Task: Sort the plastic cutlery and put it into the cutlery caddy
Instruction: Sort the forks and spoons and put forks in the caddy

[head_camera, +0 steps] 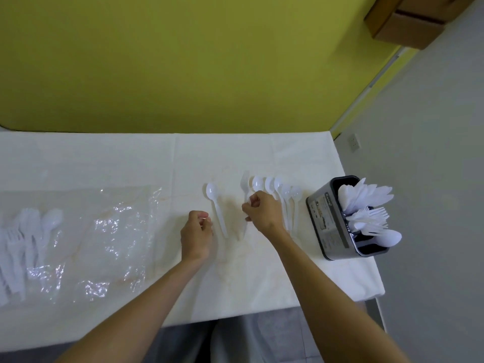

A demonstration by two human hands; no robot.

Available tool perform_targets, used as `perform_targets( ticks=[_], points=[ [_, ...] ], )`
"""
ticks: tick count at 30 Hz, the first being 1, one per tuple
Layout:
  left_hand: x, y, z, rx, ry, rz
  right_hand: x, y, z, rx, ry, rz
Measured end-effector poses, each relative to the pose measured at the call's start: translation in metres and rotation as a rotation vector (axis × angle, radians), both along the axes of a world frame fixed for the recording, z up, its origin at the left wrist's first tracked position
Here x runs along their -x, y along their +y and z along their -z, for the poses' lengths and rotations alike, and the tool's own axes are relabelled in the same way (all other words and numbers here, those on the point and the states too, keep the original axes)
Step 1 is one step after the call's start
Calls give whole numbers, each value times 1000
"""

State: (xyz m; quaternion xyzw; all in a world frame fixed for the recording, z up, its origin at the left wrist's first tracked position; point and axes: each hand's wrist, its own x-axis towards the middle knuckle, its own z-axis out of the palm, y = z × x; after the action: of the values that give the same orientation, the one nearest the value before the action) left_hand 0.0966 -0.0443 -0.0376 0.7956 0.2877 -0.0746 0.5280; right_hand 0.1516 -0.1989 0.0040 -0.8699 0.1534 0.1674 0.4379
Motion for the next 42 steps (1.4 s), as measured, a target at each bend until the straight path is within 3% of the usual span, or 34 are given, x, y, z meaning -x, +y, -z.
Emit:
perform_targets(
  ticks=[6,11,16,25,29,32,35,38,42],
  points=[
    [-19,-45,-30,89,-82,126,32,-77,-82,-151,-282,248],
    [-25,-89,-47,122,-112,264,61,-156,-136,-58,-460,495],
    [-20,-116,-53,105,-125,354,75,-206,-140,107,-543,627],
    [-16,-120,-50,43,-117,370,73,-207,-125,300,-445,442],
    [-17,-118,-48,39,-112,348,71,-196,-112,401,-363,172],
    [-17,-119,-49,24,-114,352,69,-196,-99,387,-342,137],
    [-18,-118,-49,1,-109,355,71,-197,-99,345,-404,68],
    [-18,-117,-49,10,-101,343,75,-197,-100,292,-498,130],
    [-16,-115,-47,11,-93,348,73,-195,-79,505,-733,145]
  ],
)
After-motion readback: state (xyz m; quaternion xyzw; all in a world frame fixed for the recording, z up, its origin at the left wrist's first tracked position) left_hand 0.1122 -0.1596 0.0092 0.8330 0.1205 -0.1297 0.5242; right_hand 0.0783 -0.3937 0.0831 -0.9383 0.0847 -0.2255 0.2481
